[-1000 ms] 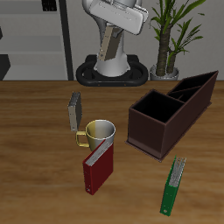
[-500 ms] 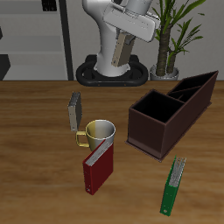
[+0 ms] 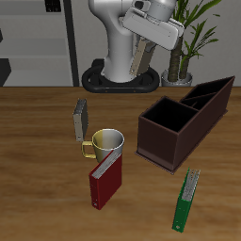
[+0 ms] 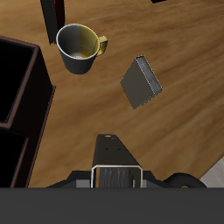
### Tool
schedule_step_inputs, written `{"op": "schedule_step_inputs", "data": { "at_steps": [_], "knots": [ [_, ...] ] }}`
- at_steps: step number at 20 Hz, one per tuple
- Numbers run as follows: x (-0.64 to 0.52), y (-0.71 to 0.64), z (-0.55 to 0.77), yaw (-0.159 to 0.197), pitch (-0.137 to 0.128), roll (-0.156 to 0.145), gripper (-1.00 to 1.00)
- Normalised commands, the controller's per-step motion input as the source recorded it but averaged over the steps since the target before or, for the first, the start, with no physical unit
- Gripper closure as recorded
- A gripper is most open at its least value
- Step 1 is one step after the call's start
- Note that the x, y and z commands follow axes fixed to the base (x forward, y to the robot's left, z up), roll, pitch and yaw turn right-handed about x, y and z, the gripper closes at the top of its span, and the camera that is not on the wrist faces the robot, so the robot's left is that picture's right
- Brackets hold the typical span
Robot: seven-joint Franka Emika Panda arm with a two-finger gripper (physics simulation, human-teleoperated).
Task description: Place the right yellow book into the left desk caddy's front compartment
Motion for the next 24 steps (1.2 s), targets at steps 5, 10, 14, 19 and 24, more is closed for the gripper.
{"op": "schedule_step_inputs", "data": {
  "at_steps": [5,10,14,19,24],
  "knots": [
    [0.08,0.65,-0.11,0.017,0.027,0.047,1.00],
    [0.10,0.27,0.13,-0.044,-0.037,0.059,1.00],
    [0.14,0.16,0.02,-0.034,0.001,0.027,1.00],
    [0.16,0.16,0.10,-0.066,-0.017,0.028,1.00],
    [0.12,0.07,0.04,-0.056,-0.006,-0.009,1.00]
  ]
}}
